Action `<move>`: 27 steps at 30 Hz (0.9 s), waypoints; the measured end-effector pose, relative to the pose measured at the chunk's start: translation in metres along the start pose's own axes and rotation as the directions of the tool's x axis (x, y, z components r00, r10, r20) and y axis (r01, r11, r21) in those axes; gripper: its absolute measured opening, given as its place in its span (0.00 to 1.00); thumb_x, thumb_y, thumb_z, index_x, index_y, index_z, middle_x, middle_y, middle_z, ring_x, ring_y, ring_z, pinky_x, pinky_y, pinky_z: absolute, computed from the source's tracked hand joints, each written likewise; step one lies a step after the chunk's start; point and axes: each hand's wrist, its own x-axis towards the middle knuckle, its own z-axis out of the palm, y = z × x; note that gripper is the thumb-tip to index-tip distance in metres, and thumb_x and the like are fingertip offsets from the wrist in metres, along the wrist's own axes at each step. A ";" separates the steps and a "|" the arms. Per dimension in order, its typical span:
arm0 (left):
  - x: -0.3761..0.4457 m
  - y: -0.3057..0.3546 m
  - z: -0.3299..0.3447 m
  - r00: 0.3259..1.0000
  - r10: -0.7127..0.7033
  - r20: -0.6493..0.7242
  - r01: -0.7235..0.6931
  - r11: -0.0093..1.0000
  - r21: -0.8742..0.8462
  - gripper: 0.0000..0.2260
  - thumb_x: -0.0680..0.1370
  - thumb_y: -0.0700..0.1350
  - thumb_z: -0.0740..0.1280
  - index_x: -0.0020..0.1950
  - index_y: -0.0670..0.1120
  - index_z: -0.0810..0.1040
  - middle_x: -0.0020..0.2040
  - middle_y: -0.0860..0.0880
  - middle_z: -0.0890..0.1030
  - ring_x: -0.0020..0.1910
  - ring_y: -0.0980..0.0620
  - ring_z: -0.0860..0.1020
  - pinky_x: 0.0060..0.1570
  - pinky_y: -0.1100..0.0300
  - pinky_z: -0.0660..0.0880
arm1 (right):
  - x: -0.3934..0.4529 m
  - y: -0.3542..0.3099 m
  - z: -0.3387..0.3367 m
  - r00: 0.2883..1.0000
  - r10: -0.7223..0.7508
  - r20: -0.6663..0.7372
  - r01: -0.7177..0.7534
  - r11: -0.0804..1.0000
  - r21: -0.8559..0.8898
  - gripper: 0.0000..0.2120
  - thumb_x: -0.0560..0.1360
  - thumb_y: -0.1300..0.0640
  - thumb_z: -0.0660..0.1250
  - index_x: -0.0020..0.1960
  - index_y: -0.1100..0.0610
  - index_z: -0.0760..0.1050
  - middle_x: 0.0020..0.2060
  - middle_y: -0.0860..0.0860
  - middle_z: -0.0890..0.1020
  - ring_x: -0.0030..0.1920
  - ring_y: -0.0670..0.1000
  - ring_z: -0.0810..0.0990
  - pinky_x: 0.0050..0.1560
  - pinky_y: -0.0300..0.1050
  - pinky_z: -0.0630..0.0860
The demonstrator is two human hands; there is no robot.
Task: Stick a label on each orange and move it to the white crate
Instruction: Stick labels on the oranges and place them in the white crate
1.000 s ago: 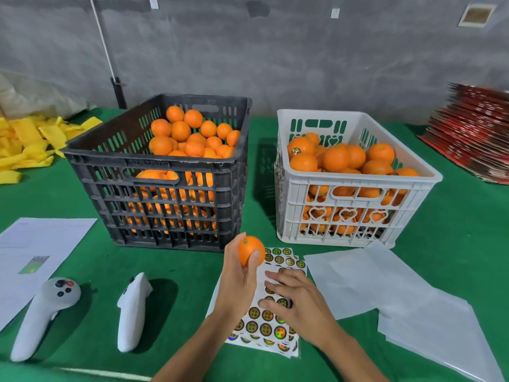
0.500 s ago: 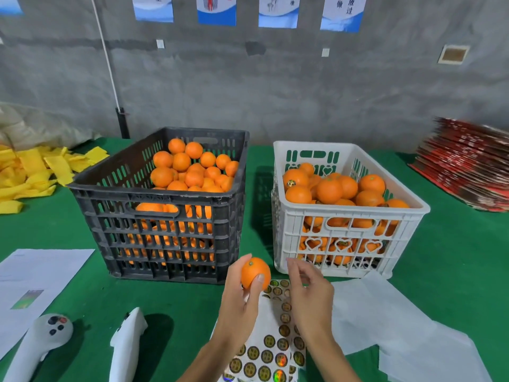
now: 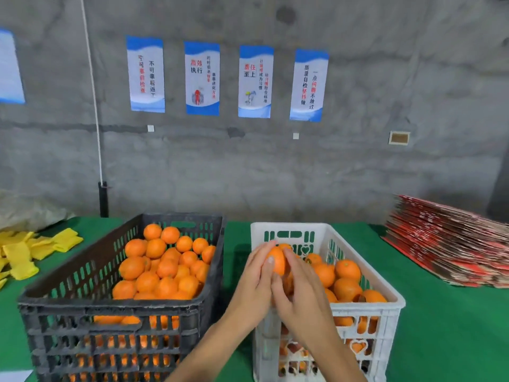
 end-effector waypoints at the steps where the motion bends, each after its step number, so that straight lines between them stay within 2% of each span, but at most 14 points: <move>1: 0.015 0.001 0.006 0.999 0.032 0.023 -0.032 0.999 0.030 0.16 0.88 0.46 0.57 0.74 0.58 0.71 0.75 0.58 0.70 0.75 0.64 0.66 0.74 0.70 0.61 | 0.010 0.007 -0.005 1.000 0.024 -0.018 -0.024 1.000 0.000 0.27 0.84 0.44 0.57 0.81 0.51 0.60 0.75 0.45 0.69 0.74 0.44 0.66 0.76 0.41 0.63; 5: 0.067 0.003 0.032 0.996 0.040 0.081 -0.046 0.996 0.081 0.16 0.88 0.48 0.58 0.76 0.57 0.69 0.75 0.58 0.70 0.75 0.64 0.66 0.78 0.58 0.62 | 0.047 0.035 -0.012 0.989 0.107 -0.099 -0.111 0.993 -0.038 0.27 0.84 0.46 0.57 0.80 0.54 0.60 0.76 0.51 0.69 0.74 0.49 0.67 0.74 0.42 0.62; 7: 0.082 -0.001 0.037 0.990 0.006 0.143 -0.027 0.989 0.147 0.18 0.88 0.49 0.56 0.79 0.56 0.66 0.78 0.59 0.66 0.77 0.64 0.62 0.79 0.56 0.60 | 0.061 0.045 -0.011 0.984 0.151 -0.095 -0.161 0.981 -0.108 0.28 0.84 0.47 0.56 0.81 0.55 0.58 0.79 0.52 0.65 0.79 0.51 0.62 0.78 0.45 0.58; 9: 0.093 -0.006 0.028 0.986 -0.010 0.165 -0.033 0.967 0.252 0.19 0.88 0.47 0.55 0.80 0.56 0.65 0.81 0.57 0.62 0.80 0.62 0.58 0.81 0.56 0.57 | 0.072 0.047 -0.004 0.988 0.143 -0.064 -0.149 0.982 -0.114 0.28 0.84 0.47 0.57 0.82 0.54 0.57 0.80 0.50 0.61 0.80 0.50 0.57 0.80 0.46 0.54; 10: 0.097 -0.007 0.017 0.989 0.000 0.149 -0.045 0.952 0.303 0.19 0.88 0.46 0.55 0.80 0.56 0.66 0.80 0.56 0.62 0.80 0.60 0.58 0.80 0.58 0.57 | 0.076 0.043 0.002 0.992 0.117 -0.043 -0.121 0.989 -0.085 0.28 0.84 0.48 0.58 0.81 0.52 0.58 0.80 0.49 0.61 0.80 0.49 0.57 0.80 0.45 0.54; 12: 0.103 -0.008 -0.015 0.996 0.036 0.086 -0.066 0.921 0.384 0.19 0.87 0.41 0.56 0.77 0.53 0.70 0.77 0.53 0.68 0.77 0.56 0.64 0.77 0.60 0.61 | 0.082 0.029 0.021 0.999 0.046 0.003 -0.046 0.999 -0.025 0.27 0.83 0.49 0.61 0.80 0.51 0.61 0.79 0.46 0.64 0.79 0.46 0.60 0.78 0.42 0.55; 15: 0.104 -0.015 -0.080 0.999 0.022 -0.026 -0.005 0.852 0.524 0.18 0.86 0.37 0.58 0.74 0.49 0.74 0.72 0.48 0.73 0.72 0.51 0.71 0.75 0.57 0.65 | 0.091 -0.002 0.059 0.995 -0.040 0.093 0.035 0.998 0.053 0.26 0.83 0.50 0.63 0.79 0.52 0.64 0.76 0.46 0.68 0.76 0.46 0.63 0.76 0.37 0.55; 18: 0.102 -0.037 -0.146 0.984 -0.157 -0.083 0.172 0.724 0.668 0.19 0.84 0.37 0.61 0.75 0.47 0.72 0.72 0.42 0.72 0.72 0.45 0.71 0.73 0.58 0.65 | 0.101 -0.032 0.100 0.982 -0.069 0.175 0.046 0.990 0.137 0.25 0.82 0.49 0.64 0.78 0.51 0.66 0.75 0.47 0.71 0.75 0.46 0.65 0.73 0.36 0.57; 21: 0.103 -0.067 -0.204 0.898 -0.426 -0.112 0.338 0.502 0.796 0.24 0.83 0.41 0.64 0.79 0.48 0.67 0.74 0.39 0.70 0.72 0.40 0.72 0.69 0.52 0.69 | 0.109 -0.052 0.136 0.958 -0.083 0.274 0.026 0.978 0.205 0.26 0.82 0.48 0.64 0.78 0.50 0.66 0.74 0.47 0.71 0.75 0.48 0.66 0.74 0.42 0.62; 24: 0.103 -0.101 -0.255 0.782 -0.593 -0.192 0.422 0.276 0.864 0.27 0.82 0.43 0.65 0.80 0.48 0.64 0.75 0.39 0.71 0.73 0.39 0.71 0.70 0.46 0.70 | 0.128 -0.063 0.167 0.934 -0.108 0.340 0.043 0.980 0.192 0.25 0.81 0.47 0.64 0.77 0.49 0.66 0.74 0.47 0.72 0.74 0.49 0.68 0.73 0.45 0.65; 27: 0.105 -0.128 -0.291 0.585 -0.763 -0.276 0.503 0.074 0.861 0.30 0.81 0.45 0.67 0.82 0.48 0.60 0.78 0.39 0.66 0.74 0.37 0.71 0.66 0.47 0.74 | 0.155 -0.068 0.195 0.924 -0.107 0.367 0.035 0.979 0.199 0.26 0.82 0.46 0.63 0.78 0.48 0.66 0.74 0.46 0.72 0.74 0.48 0.68 0.74 0.46 0.65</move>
